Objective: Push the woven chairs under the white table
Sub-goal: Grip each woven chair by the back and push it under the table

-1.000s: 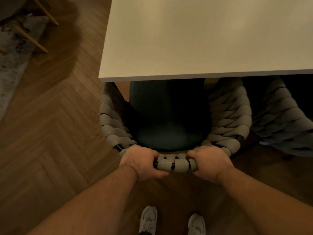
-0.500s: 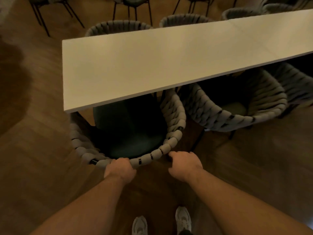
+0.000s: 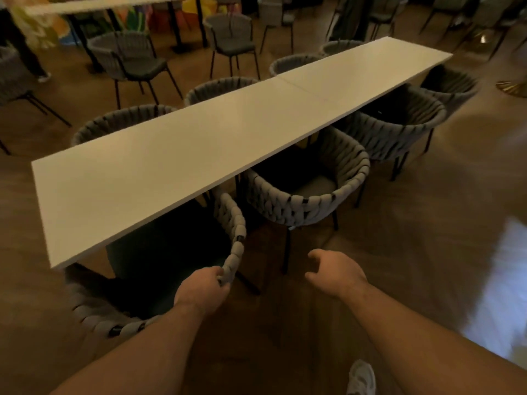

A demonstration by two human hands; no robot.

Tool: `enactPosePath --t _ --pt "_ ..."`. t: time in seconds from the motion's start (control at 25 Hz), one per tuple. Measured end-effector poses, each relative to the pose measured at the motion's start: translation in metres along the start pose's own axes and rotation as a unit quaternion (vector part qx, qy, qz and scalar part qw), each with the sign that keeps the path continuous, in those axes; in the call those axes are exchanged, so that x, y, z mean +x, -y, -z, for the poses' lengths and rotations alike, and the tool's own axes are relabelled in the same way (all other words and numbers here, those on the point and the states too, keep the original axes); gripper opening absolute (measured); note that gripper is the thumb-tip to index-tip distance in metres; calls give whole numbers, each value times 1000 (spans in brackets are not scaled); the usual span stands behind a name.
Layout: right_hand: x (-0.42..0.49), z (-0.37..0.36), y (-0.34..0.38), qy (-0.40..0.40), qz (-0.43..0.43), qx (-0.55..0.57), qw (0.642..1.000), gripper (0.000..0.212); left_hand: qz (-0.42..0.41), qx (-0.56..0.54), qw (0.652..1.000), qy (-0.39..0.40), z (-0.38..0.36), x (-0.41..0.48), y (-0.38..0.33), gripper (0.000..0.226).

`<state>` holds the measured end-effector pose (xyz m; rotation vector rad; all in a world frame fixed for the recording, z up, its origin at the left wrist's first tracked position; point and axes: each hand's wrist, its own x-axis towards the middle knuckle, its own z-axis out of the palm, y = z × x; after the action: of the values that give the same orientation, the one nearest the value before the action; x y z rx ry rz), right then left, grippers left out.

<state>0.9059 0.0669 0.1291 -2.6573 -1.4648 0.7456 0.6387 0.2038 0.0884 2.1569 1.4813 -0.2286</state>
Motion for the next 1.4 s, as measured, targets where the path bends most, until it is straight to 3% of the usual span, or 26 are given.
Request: enactPosePath --t 0.12,0.36,0.56,0.88,1.4 --pt "9 28 -51 -26 -2 24 999 57 -36 19 999 -21 5 19 -68 36" --pt "37 86 -180 -26 27 14 999 58 -32 8 999 -21 -27 48 -212 47" --pt "63 125 -248 -20 35 3 999 58 -26 -2 1000 -11 -50 66 -288 52" --pt "158 153 -273 -6 55 -2 998 58 -7 -33 999 -14 -38 159 -330 54" --pt "324 190 -257 20 71 -59 996 54 -1 -14 997 81 -1 315 -341 49"
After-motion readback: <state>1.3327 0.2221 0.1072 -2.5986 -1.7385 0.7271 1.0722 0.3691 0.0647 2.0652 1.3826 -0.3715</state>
